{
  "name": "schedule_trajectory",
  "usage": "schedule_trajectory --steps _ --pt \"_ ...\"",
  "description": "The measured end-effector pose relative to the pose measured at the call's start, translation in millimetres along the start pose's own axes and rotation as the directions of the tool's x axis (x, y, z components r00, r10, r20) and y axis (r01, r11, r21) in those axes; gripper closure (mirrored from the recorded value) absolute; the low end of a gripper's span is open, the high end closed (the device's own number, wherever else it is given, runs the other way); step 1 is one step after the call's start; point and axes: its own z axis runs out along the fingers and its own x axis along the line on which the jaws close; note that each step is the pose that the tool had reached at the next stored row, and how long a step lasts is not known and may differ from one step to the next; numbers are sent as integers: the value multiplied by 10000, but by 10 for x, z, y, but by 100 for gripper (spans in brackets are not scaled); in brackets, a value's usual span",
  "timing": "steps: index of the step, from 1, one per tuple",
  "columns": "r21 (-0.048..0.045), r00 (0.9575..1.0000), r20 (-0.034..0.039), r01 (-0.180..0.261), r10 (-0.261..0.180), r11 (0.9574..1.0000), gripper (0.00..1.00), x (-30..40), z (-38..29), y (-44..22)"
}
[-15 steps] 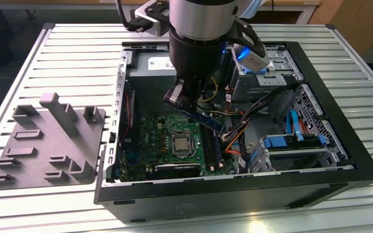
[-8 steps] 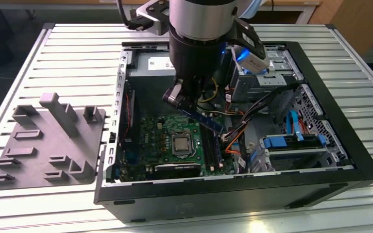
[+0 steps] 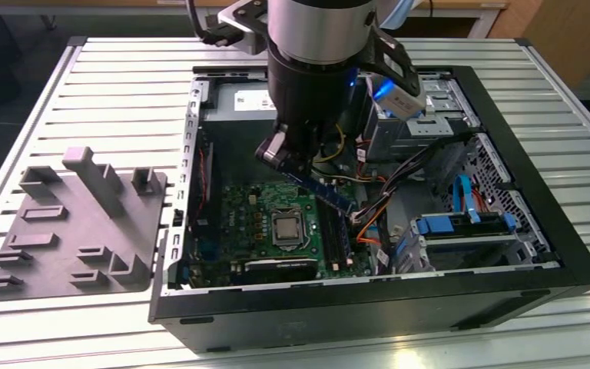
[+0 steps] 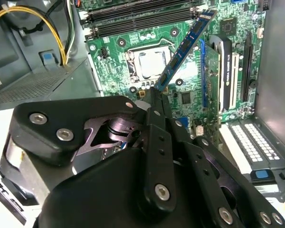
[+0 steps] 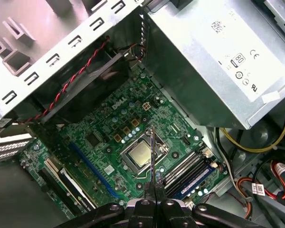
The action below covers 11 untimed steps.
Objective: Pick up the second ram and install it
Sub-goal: 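Insert the second ram into the second slot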
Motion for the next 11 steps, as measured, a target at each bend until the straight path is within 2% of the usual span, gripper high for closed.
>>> schedule_trajectory --steps 6,11 --pt "9 9991 17 -427 427 9991 88 0 0 0" --pt "18 9962 33 -875 875 9962 88 0 0 0"
